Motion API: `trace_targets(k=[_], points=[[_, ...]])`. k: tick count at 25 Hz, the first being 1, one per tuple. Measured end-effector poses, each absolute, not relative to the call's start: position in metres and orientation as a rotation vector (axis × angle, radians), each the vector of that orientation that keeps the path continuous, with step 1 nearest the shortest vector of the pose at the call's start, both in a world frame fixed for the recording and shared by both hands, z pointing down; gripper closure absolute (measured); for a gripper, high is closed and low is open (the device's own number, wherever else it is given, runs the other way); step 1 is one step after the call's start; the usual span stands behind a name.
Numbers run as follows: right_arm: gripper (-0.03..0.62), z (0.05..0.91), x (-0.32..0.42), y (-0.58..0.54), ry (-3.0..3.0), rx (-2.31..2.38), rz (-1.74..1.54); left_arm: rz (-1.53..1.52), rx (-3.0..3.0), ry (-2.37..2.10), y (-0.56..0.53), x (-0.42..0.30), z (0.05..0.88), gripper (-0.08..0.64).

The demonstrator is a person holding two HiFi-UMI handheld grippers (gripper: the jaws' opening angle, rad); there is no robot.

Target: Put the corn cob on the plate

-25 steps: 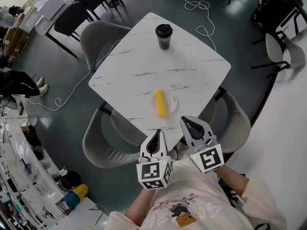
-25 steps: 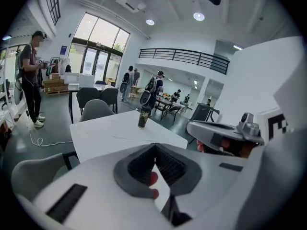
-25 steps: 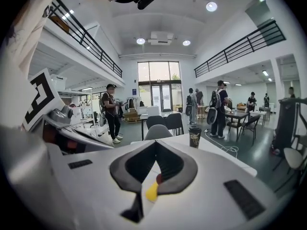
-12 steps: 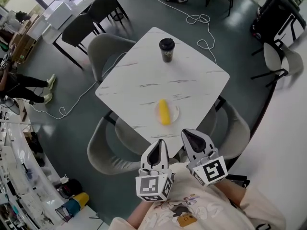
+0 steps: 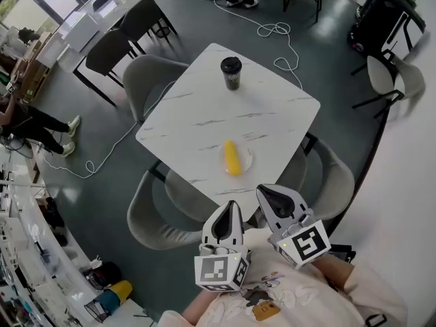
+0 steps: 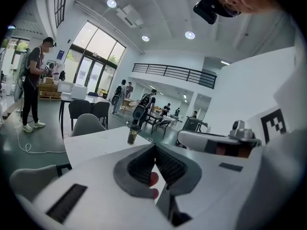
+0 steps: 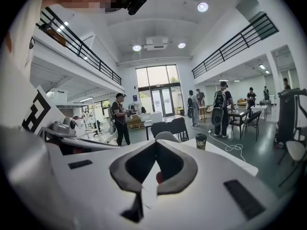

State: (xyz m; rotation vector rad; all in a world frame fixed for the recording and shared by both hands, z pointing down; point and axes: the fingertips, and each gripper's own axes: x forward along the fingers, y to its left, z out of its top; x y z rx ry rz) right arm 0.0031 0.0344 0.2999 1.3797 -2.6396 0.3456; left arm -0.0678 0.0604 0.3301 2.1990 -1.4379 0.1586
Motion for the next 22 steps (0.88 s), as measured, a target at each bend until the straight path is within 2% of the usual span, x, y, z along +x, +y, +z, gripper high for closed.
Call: trace_targets(k=[22], points=[[0.589,0.290,-0.029,0.071,-2.693,1.310,0.369,0.161,2.200,-1.455,0.109,-0.099,0.328,0.554]])
